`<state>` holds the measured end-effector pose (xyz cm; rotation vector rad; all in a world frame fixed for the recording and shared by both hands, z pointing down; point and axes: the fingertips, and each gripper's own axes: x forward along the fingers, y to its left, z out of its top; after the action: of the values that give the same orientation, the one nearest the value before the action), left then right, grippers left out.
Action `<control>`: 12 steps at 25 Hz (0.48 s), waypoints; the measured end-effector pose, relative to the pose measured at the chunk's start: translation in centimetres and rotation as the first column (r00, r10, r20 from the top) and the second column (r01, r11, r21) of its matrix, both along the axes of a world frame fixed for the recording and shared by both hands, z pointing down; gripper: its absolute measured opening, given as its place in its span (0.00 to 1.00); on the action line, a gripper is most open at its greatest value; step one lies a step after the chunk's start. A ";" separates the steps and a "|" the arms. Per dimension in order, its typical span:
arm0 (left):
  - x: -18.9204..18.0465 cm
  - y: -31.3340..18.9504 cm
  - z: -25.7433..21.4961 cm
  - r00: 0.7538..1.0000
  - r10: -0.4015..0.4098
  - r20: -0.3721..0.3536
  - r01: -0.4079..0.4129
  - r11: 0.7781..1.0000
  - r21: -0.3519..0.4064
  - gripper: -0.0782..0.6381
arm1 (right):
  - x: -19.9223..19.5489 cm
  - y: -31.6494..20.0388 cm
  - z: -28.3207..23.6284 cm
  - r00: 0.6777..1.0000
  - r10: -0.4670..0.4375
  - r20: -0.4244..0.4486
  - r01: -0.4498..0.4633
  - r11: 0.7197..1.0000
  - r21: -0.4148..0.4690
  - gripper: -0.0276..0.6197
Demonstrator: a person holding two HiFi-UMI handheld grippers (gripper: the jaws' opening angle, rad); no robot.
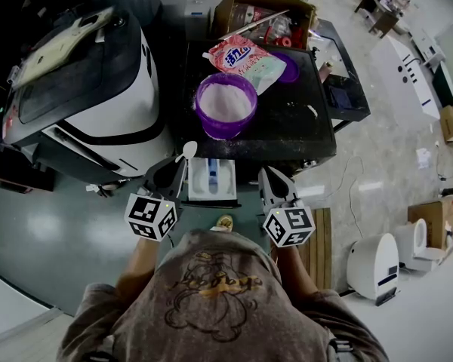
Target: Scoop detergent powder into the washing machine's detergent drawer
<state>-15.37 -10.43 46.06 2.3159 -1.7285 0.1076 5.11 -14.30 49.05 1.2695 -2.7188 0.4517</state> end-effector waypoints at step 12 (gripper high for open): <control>-0.1 0.6 0.3 1.000 -0.002 -0.011 0.002 1.000 -0.008 0.14 | -0.4 0.7 0.2 1.000 -0.006 0.013 0.006 1.000 -0.009 0.04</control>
<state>-15.44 -9.88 46.36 2.3052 -1.7220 0.1007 4.75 -13.61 49.24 1.2606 -2.7269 0.4726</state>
